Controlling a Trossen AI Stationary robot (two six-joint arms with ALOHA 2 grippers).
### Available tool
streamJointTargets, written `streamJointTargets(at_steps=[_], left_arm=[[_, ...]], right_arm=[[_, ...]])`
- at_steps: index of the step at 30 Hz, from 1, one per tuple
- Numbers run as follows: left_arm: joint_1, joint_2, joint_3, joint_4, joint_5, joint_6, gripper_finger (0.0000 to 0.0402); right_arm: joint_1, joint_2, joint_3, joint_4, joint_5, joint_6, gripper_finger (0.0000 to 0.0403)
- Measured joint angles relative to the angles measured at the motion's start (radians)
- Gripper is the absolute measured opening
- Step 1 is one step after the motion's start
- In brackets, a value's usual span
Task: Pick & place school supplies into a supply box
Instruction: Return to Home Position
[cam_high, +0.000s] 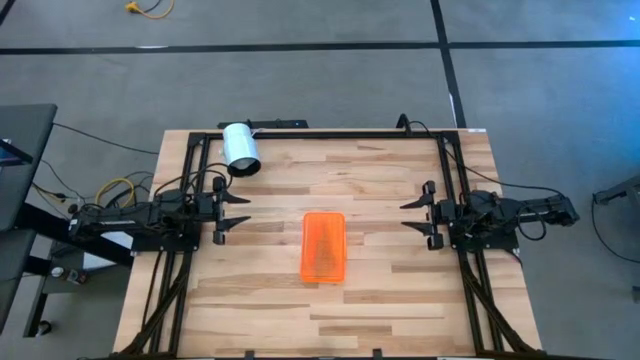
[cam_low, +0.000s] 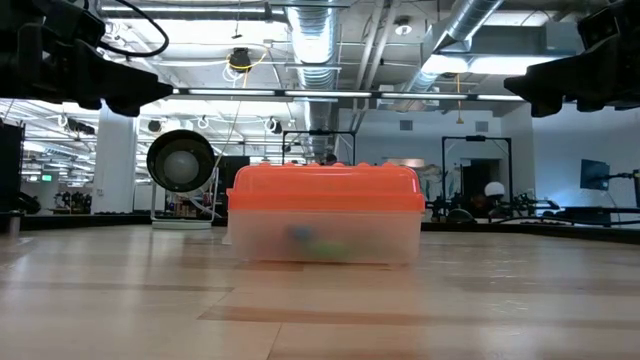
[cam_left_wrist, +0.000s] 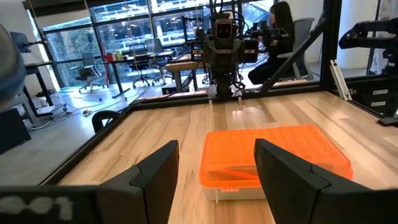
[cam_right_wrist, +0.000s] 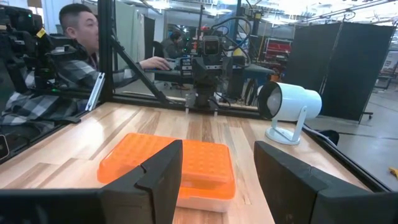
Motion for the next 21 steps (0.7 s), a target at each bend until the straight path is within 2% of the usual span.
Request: streamJointTargets(at_steps=[21], left_arm=[[0.0, 0.0, 0.0, 0.0, 0.0, 0.007, 0.0201]], right_arm=[[0.0, 0.0, 0.0, 0.0, 0.0, 0.0, 0.0193]])
